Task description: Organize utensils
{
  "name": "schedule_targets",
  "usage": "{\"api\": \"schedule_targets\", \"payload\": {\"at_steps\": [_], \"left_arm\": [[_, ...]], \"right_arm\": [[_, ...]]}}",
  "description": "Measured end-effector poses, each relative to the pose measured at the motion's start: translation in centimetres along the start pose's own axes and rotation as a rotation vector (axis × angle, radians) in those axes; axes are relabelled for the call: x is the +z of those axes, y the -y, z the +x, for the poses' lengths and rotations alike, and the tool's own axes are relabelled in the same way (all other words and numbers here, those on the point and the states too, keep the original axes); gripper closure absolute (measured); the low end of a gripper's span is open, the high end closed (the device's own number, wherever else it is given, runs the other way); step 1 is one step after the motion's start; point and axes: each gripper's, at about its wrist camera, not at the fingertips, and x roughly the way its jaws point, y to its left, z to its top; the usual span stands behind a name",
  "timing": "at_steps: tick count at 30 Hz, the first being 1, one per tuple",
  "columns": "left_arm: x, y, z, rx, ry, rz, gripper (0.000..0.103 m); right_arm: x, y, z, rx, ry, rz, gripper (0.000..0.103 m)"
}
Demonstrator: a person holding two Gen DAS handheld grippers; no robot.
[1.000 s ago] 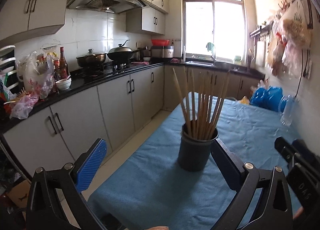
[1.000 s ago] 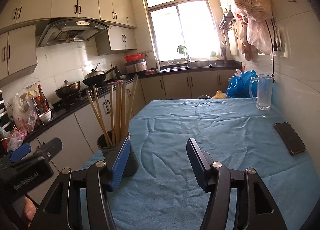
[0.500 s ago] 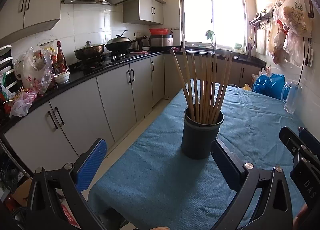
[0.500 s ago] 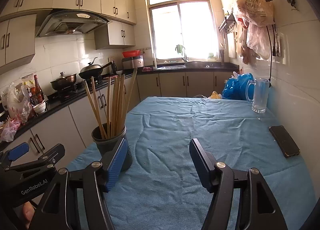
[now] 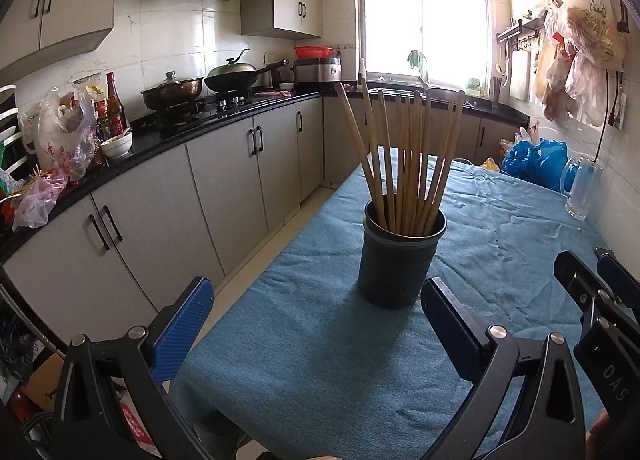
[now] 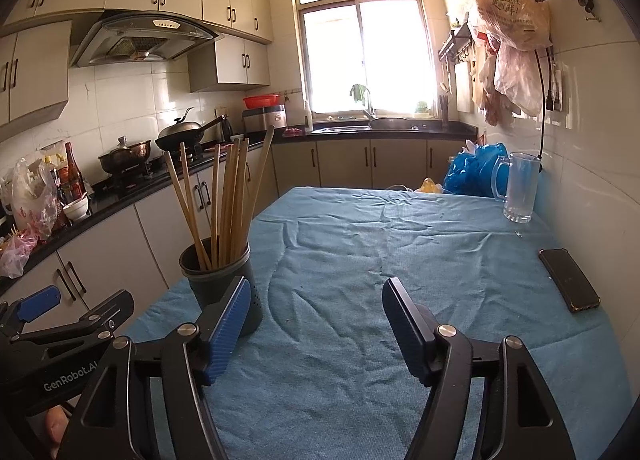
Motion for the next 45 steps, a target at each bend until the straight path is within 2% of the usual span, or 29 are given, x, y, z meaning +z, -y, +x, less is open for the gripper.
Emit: {"api": "schedule_targets", "payload": {"at_steps": [26, 45], "left_arm": [[-0.4, -0.1, 0.9, -0.024, -0.019, 0.000, 0.000], [-0.9, 0.3, 1.7, -0.014, -0.033, 0.016, 0.000]], "right_arm": [[-0.3, -0.6, 0.2, -0.031, 0.006, -0.034, 0.026], [-0.7, 0.0, 1.0, -0.032, -0.024, -0.018, 0.025]]}}
